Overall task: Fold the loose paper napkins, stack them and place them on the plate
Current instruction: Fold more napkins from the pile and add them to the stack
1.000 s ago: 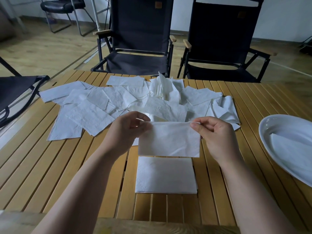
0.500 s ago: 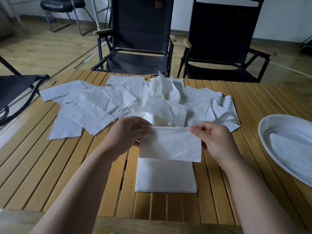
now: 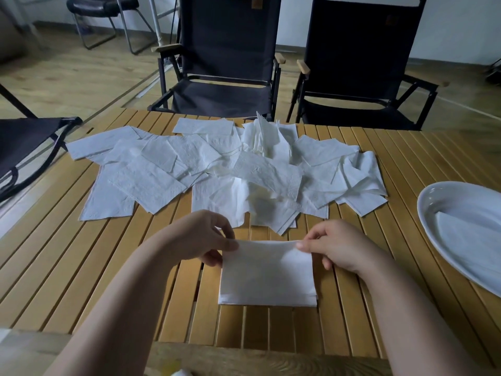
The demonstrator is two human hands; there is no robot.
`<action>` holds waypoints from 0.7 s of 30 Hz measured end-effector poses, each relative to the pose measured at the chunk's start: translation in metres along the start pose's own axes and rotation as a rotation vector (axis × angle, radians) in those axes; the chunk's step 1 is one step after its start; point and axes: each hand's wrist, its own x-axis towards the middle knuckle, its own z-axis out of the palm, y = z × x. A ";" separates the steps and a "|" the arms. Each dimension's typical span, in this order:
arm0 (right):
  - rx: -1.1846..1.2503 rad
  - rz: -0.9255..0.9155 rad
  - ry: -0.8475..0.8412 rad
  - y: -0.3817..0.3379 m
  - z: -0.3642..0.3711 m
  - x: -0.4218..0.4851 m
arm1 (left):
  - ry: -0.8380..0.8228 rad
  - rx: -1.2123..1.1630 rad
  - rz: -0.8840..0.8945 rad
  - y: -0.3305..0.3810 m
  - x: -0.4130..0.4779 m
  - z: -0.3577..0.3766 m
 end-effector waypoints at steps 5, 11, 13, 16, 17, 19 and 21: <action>-0.134 0.004 0.031 -0.003 0.007 -0.001 | 0.004 0.091 -0.009 -0.003 0.006 0.002; -0.084 -0.005 0.034 -0.004 0.001 -0.002 | 0.016 0.099 0.020 -0.003 0.005 0.001; -0.059 -0.005 0.017 -0.004 -0.001 -0.005 | 0.017 0.086 0.027 -0.003 0.005 -0.001; -0.059 0.003 -0.010 -0.003 0.001 -0.007 | -0.009 0.121 0.004 -0.004 0.007 0.002; -0.075 0.006 -0.015 -0.003 0.002 -0.007 | -0.019 0.135 -0.004 -0.004 0.008 0.003; -0.112 0.013 -0.016 -0.003 0.004 -0.006 | -0.028 0.148 -0.018 -0.004 0.011 0.004; -0.136 0.019 -0.013 -0.004 0.006 -0.004 | -0.023 0.171 -0.037 -0.004 0.013 0.004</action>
